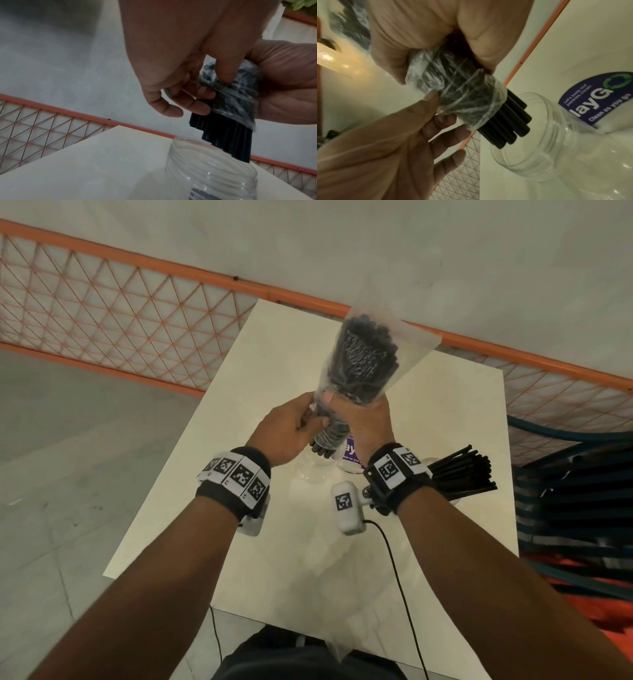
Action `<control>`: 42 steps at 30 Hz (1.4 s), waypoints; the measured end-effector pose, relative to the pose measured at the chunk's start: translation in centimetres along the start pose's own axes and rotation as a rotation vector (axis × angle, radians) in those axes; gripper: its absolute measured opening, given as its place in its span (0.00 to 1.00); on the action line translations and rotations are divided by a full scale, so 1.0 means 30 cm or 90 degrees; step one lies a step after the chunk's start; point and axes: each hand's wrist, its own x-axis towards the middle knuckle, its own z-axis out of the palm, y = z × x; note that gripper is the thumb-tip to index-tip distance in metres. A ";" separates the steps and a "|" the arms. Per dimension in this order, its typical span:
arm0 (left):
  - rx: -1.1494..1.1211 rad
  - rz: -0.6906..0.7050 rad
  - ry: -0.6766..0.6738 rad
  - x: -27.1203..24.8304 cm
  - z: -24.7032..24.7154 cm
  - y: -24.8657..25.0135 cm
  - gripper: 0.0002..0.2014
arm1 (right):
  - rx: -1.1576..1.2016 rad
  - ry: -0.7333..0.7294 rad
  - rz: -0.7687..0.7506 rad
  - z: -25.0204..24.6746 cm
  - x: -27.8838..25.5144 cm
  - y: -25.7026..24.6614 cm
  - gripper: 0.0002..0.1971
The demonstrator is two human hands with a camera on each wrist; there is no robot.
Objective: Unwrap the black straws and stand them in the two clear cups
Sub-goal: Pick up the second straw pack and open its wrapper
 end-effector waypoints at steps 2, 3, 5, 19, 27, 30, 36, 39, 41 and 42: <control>0.028 -0.023 -0.010 0.008 0.011 -0.015 0.16 | -0.009 -0.007 0.019 -0.001 0.000 0.029 0.24; 0.036 -0.037 -0.023 0.010 0.016 -0.026 0.17 | -0.017 -0.014 0.032 -0.004 -0.003 0.040 0.23; 0.058 -0.059 -0.048 0.008 0.027 -0.049 0.17 | -0.020 -0.029 0.059 -0.011 -0.011 0.067 0.19; 0.080 -0.099 -0.025 -0.002 0.034 -0.132 0.22 | -0.321 -0.093 0.132 -0.091 0.030 0.260 0.20; -0.171 0.029 -0.036 -0.020 0.034 -0.094 0.50 | -0.505 -0.094 0.088 -0.106 0.066 0.333 0.14; -0.118 0.013 0.039 0.002 0.051 -0.051 0.40 | -0.399 -0.110 0.097 -0.096 0.024 0.252 0.24; -0.235 -0.021 0.140 0.029 0.044 0.012 0.17 | -0.260 -0.078 0.031 -0.069 0.008 0.167 0.42; -0.255 0.025 0.166 0.041 0.036 0.040 0.20 | -0.239 -0.060 -0.020 -0.059 -0.002 0.122 0.41; -0.274 0.065 0.157 0.045 0.025 0.076 0.19 | -0.224 -0.030 -0.036 -0.059 -0.017 0.082 0.32; -0.284 0.082 0.144 0.048 0.019 0.091 0.18 | -0.220 -0.022 -0.049 -0.056 -0.021 0.059 0.26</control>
